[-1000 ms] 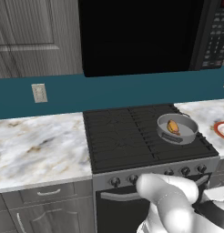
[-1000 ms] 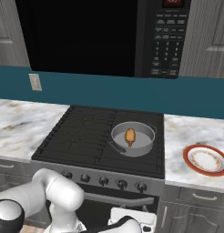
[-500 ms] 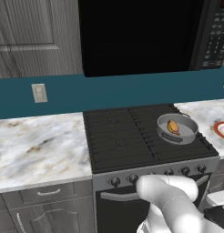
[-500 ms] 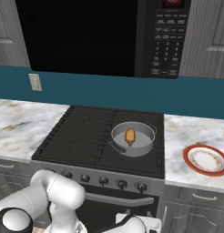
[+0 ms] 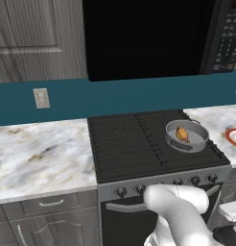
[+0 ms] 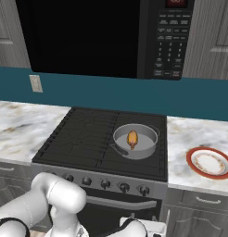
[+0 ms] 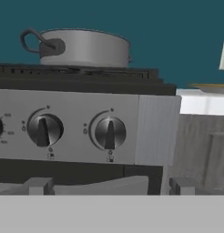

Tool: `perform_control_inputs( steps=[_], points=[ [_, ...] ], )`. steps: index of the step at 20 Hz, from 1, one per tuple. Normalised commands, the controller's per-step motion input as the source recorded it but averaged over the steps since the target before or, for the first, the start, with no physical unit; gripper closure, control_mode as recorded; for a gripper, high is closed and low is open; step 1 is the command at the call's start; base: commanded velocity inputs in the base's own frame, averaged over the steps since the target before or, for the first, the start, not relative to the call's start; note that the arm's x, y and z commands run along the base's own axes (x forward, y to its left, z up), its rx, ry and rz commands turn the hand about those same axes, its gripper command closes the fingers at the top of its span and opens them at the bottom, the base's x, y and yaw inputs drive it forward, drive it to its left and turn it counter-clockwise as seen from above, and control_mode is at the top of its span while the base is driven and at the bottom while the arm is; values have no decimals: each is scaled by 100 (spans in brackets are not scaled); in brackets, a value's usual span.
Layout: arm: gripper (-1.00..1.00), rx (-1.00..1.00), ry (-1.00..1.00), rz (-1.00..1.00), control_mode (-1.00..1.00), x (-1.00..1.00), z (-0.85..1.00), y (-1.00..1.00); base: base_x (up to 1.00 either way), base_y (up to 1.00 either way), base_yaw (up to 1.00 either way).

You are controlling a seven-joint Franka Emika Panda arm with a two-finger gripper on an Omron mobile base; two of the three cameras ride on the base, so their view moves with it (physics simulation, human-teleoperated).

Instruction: Retrieve the frozen meat and place it in the pot on a burner. Then turn the burner on.

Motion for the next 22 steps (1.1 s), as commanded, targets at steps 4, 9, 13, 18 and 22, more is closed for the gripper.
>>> perform_control_inputs(
  steps=[4, 9, 13, 18, 22],
  points=[
    [-100, -12, -11, 0, -100, 5, 0, 5, 0, 0, 0],
    [-100, -1, -5, 0, -100, 0, 0, 0, 0, 0, 0],
    [-100, 1, -1, 0, -100, 0, 0, 0, 0, 0, 0],
    [-100, 0, -1, 0, -100, 0, 0, 0, 0, 0, 0],
    [-100, 0, -1, 0, -100, 18, 0, 0, 0, 0, 0]
  ],
)
